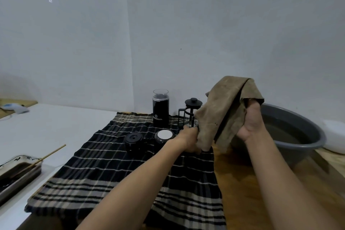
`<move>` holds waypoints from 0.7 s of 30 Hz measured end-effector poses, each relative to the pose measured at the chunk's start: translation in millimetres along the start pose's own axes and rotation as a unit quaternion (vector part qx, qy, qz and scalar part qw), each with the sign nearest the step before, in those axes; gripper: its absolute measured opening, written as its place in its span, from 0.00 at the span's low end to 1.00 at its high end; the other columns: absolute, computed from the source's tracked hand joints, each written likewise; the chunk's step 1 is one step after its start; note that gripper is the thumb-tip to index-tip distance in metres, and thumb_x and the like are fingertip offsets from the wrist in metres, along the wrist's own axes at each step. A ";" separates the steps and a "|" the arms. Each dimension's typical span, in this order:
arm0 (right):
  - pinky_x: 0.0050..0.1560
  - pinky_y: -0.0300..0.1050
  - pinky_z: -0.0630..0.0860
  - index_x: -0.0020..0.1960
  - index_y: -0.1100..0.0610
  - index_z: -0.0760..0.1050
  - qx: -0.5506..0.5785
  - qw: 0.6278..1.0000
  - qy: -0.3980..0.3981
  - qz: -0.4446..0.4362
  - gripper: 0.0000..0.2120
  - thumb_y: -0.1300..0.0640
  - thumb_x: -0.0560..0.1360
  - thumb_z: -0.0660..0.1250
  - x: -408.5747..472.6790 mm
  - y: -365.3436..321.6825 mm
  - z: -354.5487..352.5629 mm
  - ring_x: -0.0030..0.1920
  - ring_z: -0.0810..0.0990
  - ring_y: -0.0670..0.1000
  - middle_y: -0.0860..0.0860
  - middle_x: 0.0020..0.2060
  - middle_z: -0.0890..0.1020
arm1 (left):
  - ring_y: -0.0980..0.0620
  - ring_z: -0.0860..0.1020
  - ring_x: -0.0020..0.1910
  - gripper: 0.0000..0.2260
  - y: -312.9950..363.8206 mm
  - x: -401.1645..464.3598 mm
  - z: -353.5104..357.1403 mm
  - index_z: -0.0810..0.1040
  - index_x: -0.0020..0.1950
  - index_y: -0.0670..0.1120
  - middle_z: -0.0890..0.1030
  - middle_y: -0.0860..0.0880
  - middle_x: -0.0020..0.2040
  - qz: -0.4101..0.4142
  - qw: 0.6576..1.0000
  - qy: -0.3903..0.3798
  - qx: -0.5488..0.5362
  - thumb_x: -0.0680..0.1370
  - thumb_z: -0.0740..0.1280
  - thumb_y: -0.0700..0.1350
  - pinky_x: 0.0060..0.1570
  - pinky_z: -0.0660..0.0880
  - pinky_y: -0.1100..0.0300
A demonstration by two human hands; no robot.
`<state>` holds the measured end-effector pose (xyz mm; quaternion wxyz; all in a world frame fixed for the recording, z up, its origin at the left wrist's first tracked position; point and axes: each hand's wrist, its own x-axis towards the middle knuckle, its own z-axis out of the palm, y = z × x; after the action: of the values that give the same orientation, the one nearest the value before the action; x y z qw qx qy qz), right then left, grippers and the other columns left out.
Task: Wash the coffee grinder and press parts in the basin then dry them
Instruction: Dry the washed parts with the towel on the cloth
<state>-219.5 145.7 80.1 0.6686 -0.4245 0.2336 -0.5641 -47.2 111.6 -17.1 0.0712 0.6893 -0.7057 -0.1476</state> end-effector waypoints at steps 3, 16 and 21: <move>0.46 0.49 0.78 0.55 0.50 0.79 0.010 1.000 0.008 -0.019 0.21 0.39 0.82 0.53 -1.4 -4.0 4.2 0.47 0.85 0.51 0.49 0.42 0.88 | 0.41 0.81 0.57 0.15 0.7 -12.8 -17.5 0.80 0.60 0.42 0.83 0.42 0.57 0.040 0.986 0.041 -0.156 0.74 0.71 0.45 0.55 0.78 0.50; 0.31 0.33 0.69 0.44 0.52 0.75 -0.423 0.894 -0.137 -0.060 0.04 0.55 0.77 0.63 -1.5 53.5 71.2 0.33 0.74 0.42 0.51 0.39 0.79 | 0.42 0.84 0.44 0.24 -2.8 -46.9 -74.2 0.85 0.44 0.41 0.85 0.42 0.43 -0.039 0.588 0.118 -0.799 0.84 0.55 0.54 0.48 0.81 0.52; 0.66 0.40 0.70 0.49 0.47 0.74 -0.547 0.818 -0.154 -0.092 0.09 0.57 0.76 0.56 -9.3 75.7 62.1 0.57 0.76 0.41 0.47 0.52 0.81 | 0.49 0.83 0.30 0.18 -29.1 -57.5 -75.6 0.82 0.47 0.44 0.84 0.46 0.34 -0.088 0.577 0.163 -0.795 0.84 0.60 0.54 0.29 0.78 0.61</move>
<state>-130.6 173.7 48.5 0.2991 -0.8211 0.3572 -0.3296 5.8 160.2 51.4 0.6915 0.4273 -0.2177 -0.5402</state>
